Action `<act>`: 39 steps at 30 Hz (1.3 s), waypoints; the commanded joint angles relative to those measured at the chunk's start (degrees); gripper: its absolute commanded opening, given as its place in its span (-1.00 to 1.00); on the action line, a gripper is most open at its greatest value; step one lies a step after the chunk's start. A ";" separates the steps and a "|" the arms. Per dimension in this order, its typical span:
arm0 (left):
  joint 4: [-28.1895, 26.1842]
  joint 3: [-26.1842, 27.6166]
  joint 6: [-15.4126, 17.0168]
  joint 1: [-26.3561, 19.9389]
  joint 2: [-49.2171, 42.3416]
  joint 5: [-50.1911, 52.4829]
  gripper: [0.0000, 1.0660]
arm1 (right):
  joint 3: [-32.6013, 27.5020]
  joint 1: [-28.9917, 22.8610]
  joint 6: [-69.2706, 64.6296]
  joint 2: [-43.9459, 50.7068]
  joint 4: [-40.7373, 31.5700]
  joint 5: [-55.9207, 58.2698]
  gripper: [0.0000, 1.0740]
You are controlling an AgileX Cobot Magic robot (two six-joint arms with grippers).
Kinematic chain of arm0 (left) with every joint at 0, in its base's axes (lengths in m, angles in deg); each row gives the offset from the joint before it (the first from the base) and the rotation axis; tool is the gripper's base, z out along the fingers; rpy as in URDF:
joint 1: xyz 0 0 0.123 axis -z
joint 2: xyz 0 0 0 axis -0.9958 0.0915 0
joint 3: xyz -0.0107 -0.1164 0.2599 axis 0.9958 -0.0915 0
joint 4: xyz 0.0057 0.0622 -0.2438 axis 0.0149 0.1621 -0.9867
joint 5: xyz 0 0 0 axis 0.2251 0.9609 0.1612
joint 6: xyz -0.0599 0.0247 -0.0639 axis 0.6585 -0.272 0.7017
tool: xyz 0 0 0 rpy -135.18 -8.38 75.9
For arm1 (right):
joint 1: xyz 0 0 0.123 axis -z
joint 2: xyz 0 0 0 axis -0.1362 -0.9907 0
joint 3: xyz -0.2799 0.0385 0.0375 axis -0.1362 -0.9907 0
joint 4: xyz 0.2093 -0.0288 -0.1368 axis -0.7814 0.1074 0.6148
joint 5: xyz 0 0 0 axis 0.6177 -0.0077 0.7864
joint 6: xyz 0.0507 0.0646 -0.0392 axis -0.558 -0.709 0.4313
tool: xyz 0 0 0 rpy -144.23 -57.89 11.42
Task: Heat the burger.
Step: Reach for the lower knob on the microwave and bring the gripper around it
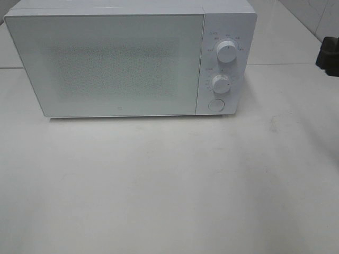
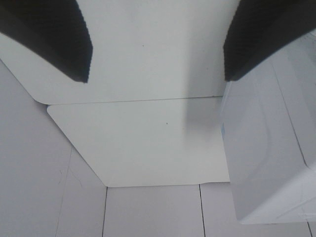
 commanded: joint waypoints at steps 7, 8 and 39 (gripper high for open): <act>0.00 -0.23 -0.17 -0.23 -1.38 0.29 0.83 | -0.40 -13.64 6.59 -10.83 -15.58 -15.24 0.35; 0.00 -0.23 -0.17 -0.23 -1.38 0.29 0.83 | -0.40 -15.18 6.59 -11.80 -17.19 -16.27 0.35; 0.00 -0.23 -0.17 -0.23 -1.38 0.29 0.83 | 15.30 -37.24 5.27 -35.52 -38.85 -24.75 0.45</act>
